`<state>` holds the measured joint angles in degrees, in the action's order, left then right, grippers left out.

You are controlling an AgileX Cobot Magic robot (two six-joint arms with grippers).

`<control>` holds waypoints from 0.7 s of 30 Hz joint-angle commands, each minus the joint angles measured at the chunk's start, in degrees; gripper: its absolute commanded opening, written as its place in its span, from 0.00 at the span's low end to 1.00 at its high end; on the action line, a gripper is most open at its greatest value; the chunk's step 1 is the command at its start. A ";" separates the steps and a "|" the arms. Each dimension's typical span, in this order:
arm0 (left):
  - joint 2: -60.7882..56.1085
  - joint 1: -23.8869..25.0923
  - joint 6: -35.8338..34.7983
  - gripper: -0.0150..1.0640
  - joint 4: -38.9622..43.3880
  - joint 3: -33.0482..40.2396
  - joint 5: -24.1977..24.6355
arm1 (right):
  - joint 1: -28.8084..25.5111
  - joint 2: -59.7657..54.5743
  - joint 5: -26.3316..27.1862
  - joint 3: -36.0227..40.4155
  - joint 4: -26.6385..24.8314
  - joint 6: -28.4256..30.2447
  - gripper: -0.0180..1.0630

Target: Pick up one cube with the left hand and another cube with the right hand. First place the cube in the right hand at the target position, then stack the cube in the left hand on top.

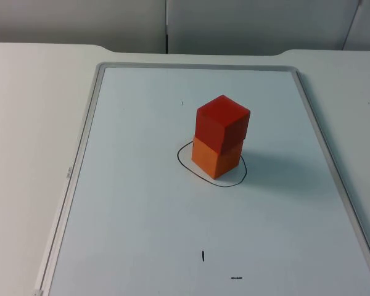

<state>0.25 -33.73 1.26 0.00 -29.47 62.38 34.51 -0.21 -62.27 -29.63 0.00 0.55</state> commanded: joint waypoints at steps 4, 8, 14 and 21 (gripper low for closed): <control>-0.25 -0.07 -0.54 0.99 0.00 0.13 -0.65 | -0.10 0.21 0.41 0.31 0.00 -0.18 0.94; -0.25 -0.07 -0.54 0.99 0.00 0.13 -0.65 | -0.10 0.21 0.41 0.31 0.00 -0.18 0.94; -0.25 -0.07 -0.54 0.99 0.00 0.13 -0.65 | -0.10 0.21 0.41 0.51 0.00 -0.55 0.94; -0.25 -0.07 -0.54 0.99 0.00 0.13 -0.65 | -0.10 0.21 0.41 0.44 0.00 -0.55 0.97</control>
<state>0.25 -33.73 1.23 0.00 -29.47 62.38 34.51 -0.21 -62.27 -29.63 0.00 0.00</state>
